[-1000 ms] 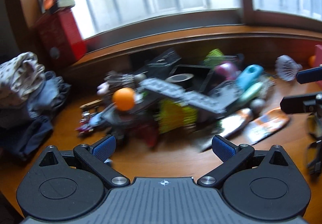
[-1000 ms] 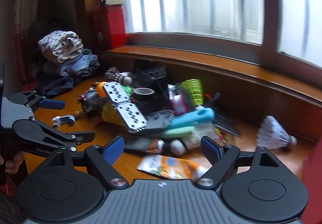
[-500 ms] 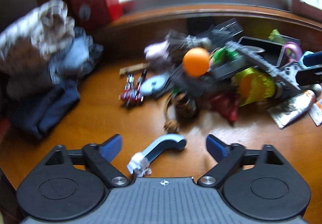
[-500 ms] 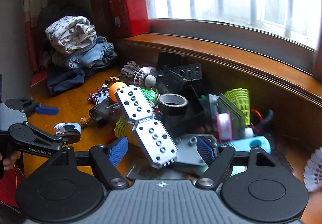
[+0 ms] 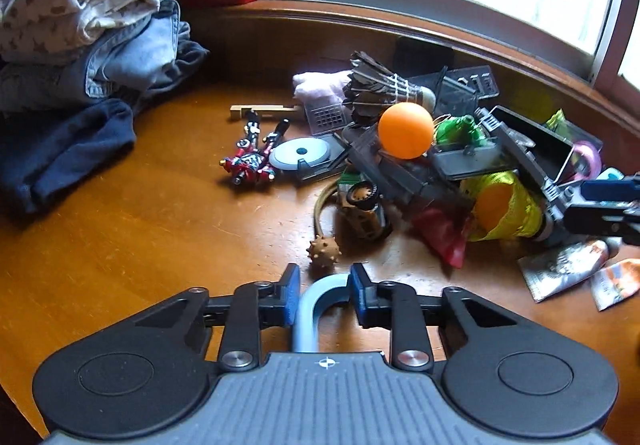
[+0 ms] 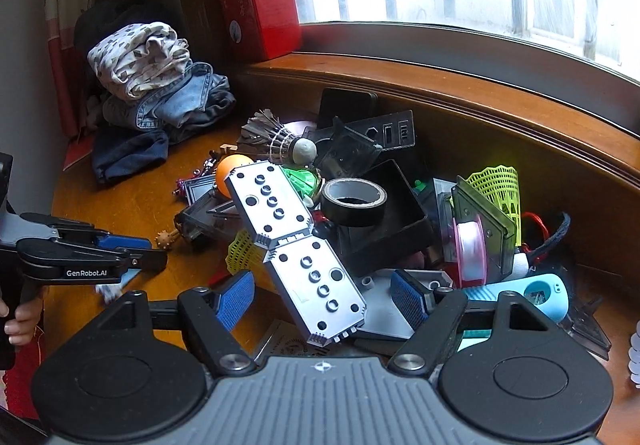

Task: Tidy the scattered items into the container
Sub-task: 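Grasp a blue plastic hook with the left gripper while the right gripper grasps a silver perforated bracket, then lift the blue hook and silver bracket off the pile with both grippers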

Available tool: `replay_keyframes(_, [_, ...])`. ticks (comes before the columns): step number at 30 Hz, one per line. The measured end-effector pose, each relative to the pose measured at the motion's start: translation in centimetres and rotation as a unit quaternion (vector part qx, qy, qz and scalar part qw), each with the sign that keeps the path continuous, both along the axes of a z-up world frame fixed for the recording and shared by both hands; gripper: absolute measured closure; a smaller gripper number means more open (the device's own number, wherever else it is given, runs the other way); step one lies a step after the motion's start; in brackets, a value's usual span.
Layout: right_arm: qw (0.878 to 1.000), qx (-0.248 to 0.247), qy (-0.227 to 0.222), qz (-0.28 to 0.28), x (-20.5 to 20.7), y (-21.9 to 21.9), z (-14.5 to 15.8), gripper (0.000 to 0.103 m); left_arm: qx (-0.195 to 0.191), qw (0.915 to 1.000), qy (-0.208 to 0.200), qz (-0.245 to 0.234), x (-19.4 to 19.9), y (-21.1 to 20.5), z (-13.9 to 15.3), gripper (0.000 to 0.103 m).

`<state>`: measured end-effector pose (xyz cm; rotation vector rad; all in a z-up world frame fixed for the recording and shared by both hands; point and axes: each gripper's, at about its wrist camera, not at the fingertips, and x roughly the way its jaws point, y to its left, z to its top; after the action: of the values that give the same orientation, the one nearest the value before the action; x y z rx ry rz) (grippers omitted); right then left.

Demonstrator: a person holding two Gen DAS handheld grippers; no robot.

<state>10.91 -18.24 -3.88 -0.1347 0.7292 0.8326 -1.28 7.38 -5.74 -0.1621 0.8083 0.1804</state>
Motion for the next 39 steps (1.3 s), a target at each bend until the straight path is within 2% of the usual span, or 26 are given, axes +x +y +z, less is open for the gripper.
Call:
replay_keyframes(3, [1.0,-0.002,-0.009,0.01,-0.1,0.3,0.1,0.026,-0.001,1.0,-0.006,-0.005,0.0,-0.2,0.3,0.08])
replay_keyframes(7, [0.999,-0.006,-0.022,0.026,-0.4,0.8,0.3,0.026,0.003,0.9998,0.013,-0.015,-0.1,-0.7,0.2,0.08])
replay_keyframes(12, [0.999,-0.009,-0.025,0.034,-0.6,1.3,0.3,0.026,0.007,0.9996,0.025,-0.01,-1.2,-0.9,-0.1,0.066])
replay_keyframes(14, [0.999,-0.01,-0.026,0.037,-0.7,1.5,0.3,0.026,0.004,0.9996,0.027,-0.008,-1.7,-0.9,0.0,0.065])
replay_keyframes(16, [0.999,-0.011,-0.028,0.041,-0.8,1.6,0.3,0.026,0.009,0.9995,0.029,-0.006,-2.2,-1.1,0.0,0.067])
replay_keyframes(17, [0.999,-0.01,-0.029,0.044,-0.7,1.7,0.3,0.026,0.014,0.9994,0.029,-0.007,-2.4,-1.3,0.0,0.074])
replay_keyframes(18, [0.998,-0.009,-0.031,0.046,-0.7,1.9,0.4,0.026,0.019,0.9994,0.028,-0.008,-2.5,-1.4,-0.1,0.087])
replay_keyframes(19, [0.998,-0.009,-0.033,0.049,-0.6,2.0,0.4,0.026,0.017,0.9995,0.027,-0.007,-2.6,-1.5,0.0,0.091])
replay_keyframes(22, [0.998,-0.007,-0.039,0.057,-0.4,2.4,0.4,0.026,-0.005,0.9998,0.019,0.002,-2.6,-1.2,0.1,0.091])
replay_keyframes(29, [0.997,0.0,-0.03,0.076,1.0,3.6,-0.2,0.03,-0.005,0.9999,-0.007,-0.008,-2.5,-1.9,1.0,0.091])
replay_keyframes(32, [0.996,-0.002,-0.036,0.081,1.3,4.0,-0.6,0.038,-0.008,0.9998,-0.014,-0.01,-2.3,-2.2,1.3,0.091])
replay_keyframes(34, [0.996,0.008,-0.027,0.081,1.6,3.8,-0.5,0.056,-0.009,0.9997,-0.018,-0.012,-2.2,-2.3,1.5,0.091])
replay_keyframes(36, [0.997,0.018,-0.021,0.079,1.6,3.5,-0.3,0.061,-0.009,0.9996,-0.023,-0.015,-2.1,-2.4,1.7,0.091])
replay_keyframes(39, [0.997,0.018,-0.036,0.07,1.2,3.1,-0.1,0.061,-0.01,0.9993,-0.03,-0.02,-1.8,-2.7,1.9,0.091])
